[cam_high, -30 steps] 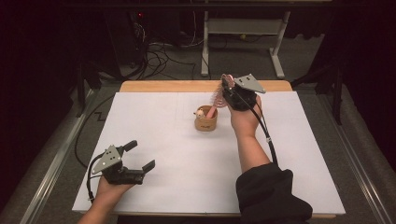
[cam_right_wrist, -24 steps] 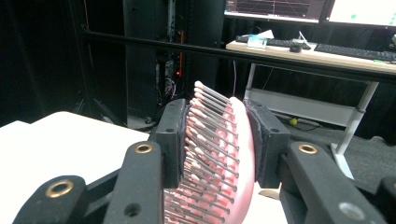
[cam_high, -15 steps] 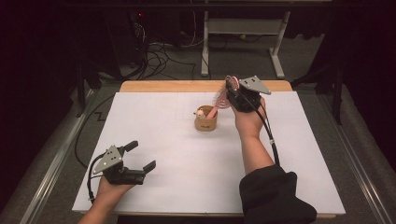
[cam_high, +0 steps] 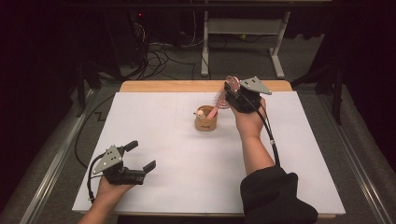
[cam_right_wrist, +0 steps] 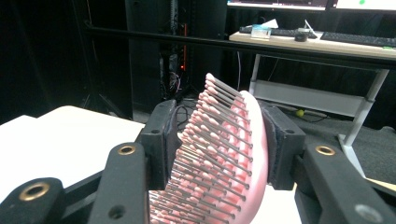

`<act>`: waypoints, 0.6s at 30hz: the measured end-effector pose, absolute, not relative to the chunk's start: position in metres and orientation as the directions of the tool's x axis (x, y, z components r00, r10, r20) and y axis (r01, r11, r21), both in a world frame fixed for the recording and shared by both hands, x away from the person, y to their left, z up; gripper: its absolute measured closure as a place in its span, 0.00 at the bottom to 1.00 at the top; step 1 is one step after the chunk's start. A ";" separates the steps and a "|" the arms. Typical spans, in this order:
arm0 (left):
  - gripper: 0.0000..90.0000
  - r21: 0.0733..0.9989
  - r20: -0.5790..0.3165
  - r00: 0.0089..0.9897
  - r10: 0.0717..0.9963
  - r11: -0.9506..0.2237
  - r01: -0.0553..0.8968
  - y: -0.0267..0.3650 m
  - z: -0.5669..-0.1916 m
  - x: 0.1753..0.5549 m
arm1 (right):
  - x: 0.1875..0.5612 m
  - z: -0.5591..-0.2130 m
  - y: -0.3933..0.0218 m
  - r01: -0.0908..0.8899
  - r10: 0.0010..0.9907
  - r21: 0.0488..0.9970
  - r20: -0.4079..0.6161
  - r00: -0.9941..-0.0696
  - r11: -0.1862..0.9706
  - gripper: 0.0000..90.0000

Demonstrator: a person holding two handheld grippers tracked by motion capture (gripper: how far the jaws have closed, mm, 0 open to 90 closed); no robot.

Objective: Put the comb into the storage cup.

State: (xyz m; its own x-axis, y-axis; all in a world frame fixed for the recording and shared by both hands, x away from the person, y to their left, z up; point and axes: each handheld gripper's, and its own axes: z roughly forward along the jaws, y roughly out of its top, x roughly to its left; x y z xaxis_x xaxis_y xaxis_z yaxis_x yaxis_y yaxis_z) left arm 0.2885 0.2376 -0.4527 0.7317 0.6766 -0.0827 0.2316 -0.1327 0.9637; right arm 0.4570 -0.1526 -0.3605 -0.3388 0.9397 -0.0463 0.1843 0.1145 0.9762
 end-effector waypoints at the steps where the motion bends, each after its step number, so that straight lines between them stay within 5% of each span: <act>1: 0.01 0.964 -0.082 0.732 0.677 -0.133 0.231 0.237 -0.453 0.288 | 0.457 -0.361 -0.153 0.188 0.939 0.976 -0.041 -0.341 0.111 0.58; 18: 0.01 0.963 -0.080 0.733 0.675 -0.138 0.232 0.237 -0.453 0.289 | 0.459 -0.362 -0.155 0.210 0.931 0.972 -0.024 -0.364 0.107 0.53</act>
State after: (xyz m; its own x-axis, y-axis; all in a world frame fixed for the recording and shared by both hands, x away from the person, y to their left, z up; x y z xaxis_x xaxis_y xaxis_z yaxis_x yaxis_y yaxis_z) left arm 0.2886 0.2369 -0.4532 0.7330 0.6755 -0.0801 0.2320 -0.1376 0.9629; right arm 0.4590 -0.1552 -0.3621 -0.3639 0.9311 -0.0240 0.2097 0.1071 0.9719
